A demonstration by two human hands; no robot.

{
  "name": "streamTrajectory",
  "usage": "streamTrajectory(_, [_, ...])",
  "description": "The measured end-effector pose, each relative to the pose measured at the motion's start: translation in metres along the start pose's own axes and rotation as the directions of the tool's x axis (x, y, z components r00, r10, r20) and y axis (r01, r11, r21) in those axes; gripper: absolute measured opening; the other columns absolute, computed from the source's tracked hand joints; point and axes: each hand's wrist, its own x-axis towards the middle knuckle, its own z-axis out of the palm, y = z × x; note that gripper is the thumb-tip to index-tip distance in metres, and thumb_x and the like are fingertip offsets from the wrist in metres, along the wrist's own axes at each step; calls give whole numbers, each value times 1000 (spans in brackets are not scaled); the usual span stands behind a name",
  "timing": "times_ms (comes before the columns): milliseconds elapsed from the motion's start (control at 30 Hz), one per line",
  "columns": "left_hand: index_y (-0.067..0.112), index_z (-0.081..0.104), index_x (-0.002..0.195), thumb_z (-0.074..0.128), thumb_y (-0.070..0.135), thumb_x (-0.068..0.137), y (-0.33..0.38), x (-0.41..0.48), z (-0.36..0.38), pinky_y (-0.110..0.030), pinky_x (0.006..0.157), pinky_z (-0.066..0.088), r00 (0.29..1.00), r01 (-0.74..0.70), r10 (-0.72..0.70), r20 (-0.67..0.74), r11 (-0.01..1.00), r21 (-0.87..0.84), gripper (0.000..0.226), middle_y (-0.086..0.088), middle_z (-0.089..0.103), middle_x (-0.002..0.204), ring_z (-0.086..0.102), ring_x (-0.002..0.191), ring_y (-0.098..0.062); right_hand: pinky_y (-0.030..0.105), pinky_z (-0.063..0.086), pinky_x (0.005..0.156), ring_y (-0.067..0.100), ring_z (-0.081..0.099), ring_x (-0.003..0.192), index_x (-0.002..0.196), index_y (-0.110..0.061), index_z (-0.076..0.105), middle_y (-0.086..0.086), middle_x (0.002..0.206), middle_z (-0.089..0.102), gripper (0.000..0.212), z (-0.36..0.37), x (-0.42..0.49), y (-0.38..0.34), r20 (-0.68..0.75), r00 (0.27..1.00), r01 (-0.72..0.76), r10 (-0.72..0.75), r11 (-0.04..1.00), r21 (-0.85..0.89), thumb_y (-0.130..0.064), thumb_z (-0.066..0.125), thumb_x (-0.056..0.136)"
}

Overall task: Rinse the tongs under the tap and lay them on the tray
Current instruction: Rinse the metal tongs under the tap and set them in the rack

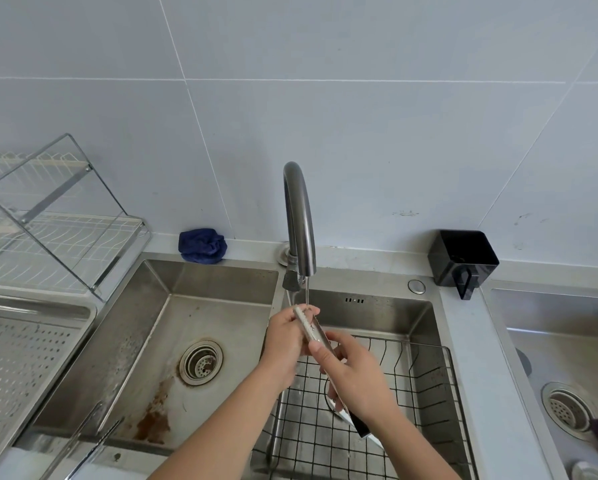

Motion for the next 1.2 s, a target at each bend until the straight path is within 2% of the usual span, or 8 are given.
streamTrajectory(167, [23, 67, 62, 54, 20, 100, 2, 0, -2, -32, 49, 51, 992, 21, -21, -120, 1000, -7, 40, -7, 64, 70, 63, 58, -24, 33, 54, 45, 16, 64, 51, 130, -28, 62, 4, 86, 71, 41, 6, 7, -3, 75, 997, -9, 8, 1000, 23, -54, 59, 98])
streamTrajectory(400, [17, 75, 94, 52, 13, 102, 16, 6, -17, -39, 57, 52, 986, -28, 6, -165, 991, -133, 26, -15, 65, 77, 62, 66, -29, 35, 55, 56, 11, 64, 60, 116, -26, 66, 4, 92, 72, 37, 22, 43, -20, 147, 989, 32, -26, 999, -38, -52, 43, 105])
streamTrajectory(500, [13, 73, 85, 55, 22, 97, 18, 4, -27, -36, 53, 50, 993, -7, -29, -118, 957, -291, 23, -13, 66, 78, 63, 61, -23, 35, 56, 61, 13, 66, 66, 109, -23, 65, -1, 87, 68, 36, 29, 60, -29, 161, 986, 52, -43, 997, -52, -49, 41, 107])
streamTrajectory(633, [9, 75, 100, 67, 44, 91, 27, 3, -34, -39, 82, 58, 999, 17, -35, -36, 916, -400, 37, -16, 74, 96, 73, 89, -27, 37, 56, 78, 16, 68, 87, 131, -24, 60, -6, 103, 70, 44, 35, 74, -36, 158, 977, 184, -144, 943, -278, -54, 50, 102])
streamTrajectory(733, [2, 65, 118, 64, 37, 96, 37, 5, -29, -48, 91, 59, 998, 33, -49, -37, 938, -346, 42, -24, 71, 107, 71, 98, -35, 28, 51, 72, 9, 67, 87, 127, -34, 55, -12, 101, 71, 58, 33, 73, -34, 116, 973, 229, -200, 907, -352, -71, 55, 83])
streamTrajectory(933, [9, 68, 108, 61, 24, 99, 49, 12, -27, -38, 72, 55, 995, 4, -44, -86, 907, -421, 19, -13, 71, 89, 69, 78, -25, 30, 54, 58, 12, 65, 65, 135, -36, 54, -2, 90, 70, 37, 20, 68, -11, 230, 963, 104, -139, 982, 160, -39, 63, 99])
streamTrajectory(1000, [8, 69, 108, 62, 22, 98, 53, 11, -26, -37, 78, 53, 995, 27, -69, -66, 863, -504, 19, -11, 69, 87, 67, 82, -24, 35, 50, 53, 17, 60, 57, 118, -21, 64, 1, 76, 66, 18, 19, 68, -8, 184, 975, 104, -127, 986, 133, -29, 52, 107])
streamTrajectory(1200, [11, 64, 117, 59, 12, 94, 59, 8, -32, -40, 92, 51, 1000, -20, 30, 8, 810, -586, 23, -9, 67, 85, 67, 90, -25, 33, 47, 52, 16, 55, 46, 66, -19, 55, -1, 55, 55, 52, 39, 80, -30, 93, 990, 105, -102, 994, -22, -50, 44, 106])
